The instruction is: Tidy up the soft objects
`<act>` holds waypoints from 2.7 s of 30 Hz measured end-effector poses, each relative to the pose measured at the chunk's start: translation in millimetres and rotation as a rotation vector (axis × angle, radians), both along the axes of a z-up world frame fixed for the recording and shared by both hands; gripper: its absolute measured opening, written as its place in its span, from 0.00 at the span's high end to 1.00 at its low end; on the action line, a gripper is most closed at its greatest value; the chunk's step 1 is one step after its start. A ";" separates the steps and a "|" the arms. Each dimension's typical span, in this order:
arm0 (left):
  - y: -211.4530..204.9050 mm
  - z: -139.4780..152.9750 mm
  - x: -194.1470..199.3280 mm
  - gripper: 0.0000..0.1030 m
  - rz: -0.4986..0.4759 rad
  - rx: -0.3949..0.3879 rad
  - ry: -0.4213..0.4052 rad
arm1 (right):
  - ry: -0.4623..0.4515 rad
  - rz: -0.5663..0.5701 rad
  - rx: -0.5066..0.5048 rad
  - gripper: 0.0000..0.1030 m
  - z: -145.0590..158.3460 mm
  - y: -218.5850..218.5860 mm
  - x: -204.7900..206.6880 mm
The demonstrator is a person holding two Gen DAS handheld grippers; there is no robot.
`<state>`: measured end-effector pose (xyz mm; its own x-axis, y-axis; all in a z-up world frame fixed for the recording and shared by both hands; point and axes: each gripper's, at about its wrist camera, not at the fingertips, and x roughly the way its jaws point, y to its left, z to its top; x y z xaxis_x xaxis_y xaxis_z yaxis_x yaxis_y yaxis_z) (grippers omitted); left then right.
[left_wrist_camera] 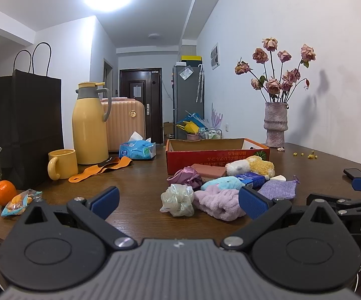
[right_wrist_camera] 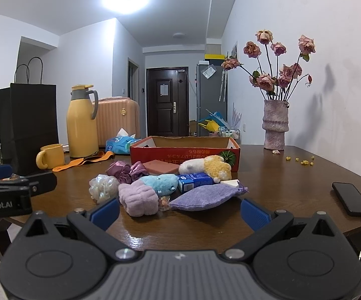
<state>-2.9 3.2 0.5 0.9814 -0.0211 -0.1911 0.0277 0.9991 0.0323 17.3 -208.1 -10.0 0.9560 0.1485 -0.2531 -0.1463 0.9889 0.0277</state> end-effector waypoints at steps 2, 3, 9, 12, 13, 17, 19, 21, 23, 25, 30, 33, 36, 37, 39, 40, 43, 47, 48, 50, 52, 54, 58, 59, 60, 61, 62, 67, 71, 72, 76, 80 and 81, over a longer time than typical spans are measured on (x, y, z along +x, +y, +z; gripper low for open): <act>-0.2 -0.3 1.3 0.00 -0.002 0.000 0.003 | -0.001 -0.002 0.000 0.00 0.2 -0.4 -0.4; -0.2 -0.4 1.4 0.00 -0.001 0.000 0.002 | 0.000 -0.004 0.001 0.00 0.6 -0.8 0.0; 0.9 -1.3 4.8 0.00 0.007 -0.004 0.012 | 0.008 -0.002 0.000 0.00 -1.6 -0.5 2.2; 0.7 -1.6 5.7 0.00 0.011 -0.004 0.009 | 0.002 -0.001 -0.004 0.00 -0.9 0.4 1.8; 1.0 -1.5 4.9 0.00 0.011 -0.004 0.009 | 0.001 -0.001 -0.005 0.00 -0.7 0.7 1.8; 1.5 -1.5 4.8 0.00 0.010 -0.004 0.010 | 0.002 -0.001 -0.004 0.00 -1.0 0.5 1.8; 1.4 -1.7 4.8 0.00 0.011 -0.004 0.010 | 0.003 -0.002 -0.002 0.00 -0.8 0.4 1.5; 1.4 -1.6 5.0 0.00 0.011 -0.005 0.010 | 0.003 -0.003 -0.001 0.00 -1.0 0.5 1.1; 1.6 -2.0 4.7 0.00 0.011 -0.004 0.010 | 0.003 -0.003 -0.002 0.00 -0.9 0.5 1.1; 1.8 -1.9 4.8 0.00 0.009 -0.004 0.010 | 0.003 -0.002 -0.001 0.00 -0.8 0.3 1.2; 1.6 -2.6 3.6 0.00 0.010 -0.004 0.009 | 0.003 -0.003 -0.001 0.00 -1.0 0.4 1.1; 1.7 -2.7 3.3 0.00 0.009 -0.004 0.008 | 0.004 -0.003 -0.001 0.00 -1.1 0.4 1.1; 1.9 -2.7 3.3 0.00 0.009 -0.004 0.008 | 0.003 -0.003 -0.001 0.00 -1.1 0.4 1.0; 1.5 -2.6 3.5 0.00 0.010 -0.003 0.008 | 0.003 -0.003 -0.001 0.00 -1.1 0.5 1.2; 1.5 -2.6 3.6 0.00 0.010 -0.004 0.009 | 0.003 -0.003 -0.001 0.00 -1.1 0.4 1.1; 1.5 -2.6 3.5 0.00 0.010 -0.003 0.009 | 0.003 -0.003 -0.001 0.00 -1.1 0.4 1.1; 1.6 -2.7 3.5 0.00 0.010 -0.004 0.009 | 0.004 -0.002 -0.001 0.00 -1.1 0.3 1.2; 1.0 -3.7 3.2 0.00 0.012 -0.003 0.012 | 0.003 -0.003 -0.001 0.00 -1.1 0.2 0.9; 1.1 -4.0 3.2 0.00 0.013 -0.003 0.013 | 0.003 -0.004 -0.001 0.00 -1.3 0.1 0.9; 0.9 -4.2 3.1 0.00 0.012 -0.003 0.013 | 0.005 -0.006 -0.001 0.00 -1.7 -0.2 1.1; 0.8 -4.5 3.0 0.00 0.013 -0.001 0.012 | 0.007 -0.004 0.002 0.00 -2.3 -0.3 1.5; 0.6 -4.7 3.0 0.00 0.011 -0.001 0.012 | 0.000 0.000 0.007 0.00 -2.1 -0.5 0.9; 0.3 -4.7 3.0 0.00 0.012 0.000 0.011 | -0.011 0.009 0.011 0.00 -1.4 -0.1 0.0; 0.4 -4.7 3.0 0.00 0.012 -0.001 0.012 | -0.010 0.011 0.012 0.00 -1.6 0.0 0.1; 0.5 -5.3 3.1 0.00 0.010 -0.001 0.014 | -0.008 0.011 0.013 0.00 -2.0 0.2 0.5; 0.2 -4.9 3.1 0.00 0.010 0.000 0.014 | -0.007 0.010 0.016 0.00 -2.2 -0.2 0.8; -0.3 -5.1 3.1 0.00 0.010 0.001 0.016 | -0.005 0.008 0.019 0.00 -2.7 -0.8 1.2; -1.1 -5.3 3.2 0.00 0.010 0.001 0.019 | 0.005 0.004 0.039 0.00 -4.5 -3.9 2.6; 4.4 -4.7 8.6 0.00 0.010 -0.042 0.039 | -0.022 0.020 0.013 0.00 -5.3 -4.7 5.0; 6.6 -4.8 11.2 0.00 0.011 -0.057 0.042 | -0.040 0.027 -0.013 0.00 -6.1 -5.1 6.9; 1.2 -12.5 28.7 0.00 -0.004 -0.034 0.061 | -0.107 0.037 -0.014 0.00 -15.6 -22.4 22.5; -11.7 -22.0 50.3 0.00 0.037 -0.073 0.081 | 0.139 0.129 0.106 0.00 -17.2 -53.0 64.0; -16.8 -22.3 58.1 0.00 -0.001 -0.084 0.109 | 0.160 0.143 0.146 0.00 -18.6 -61.3 71.1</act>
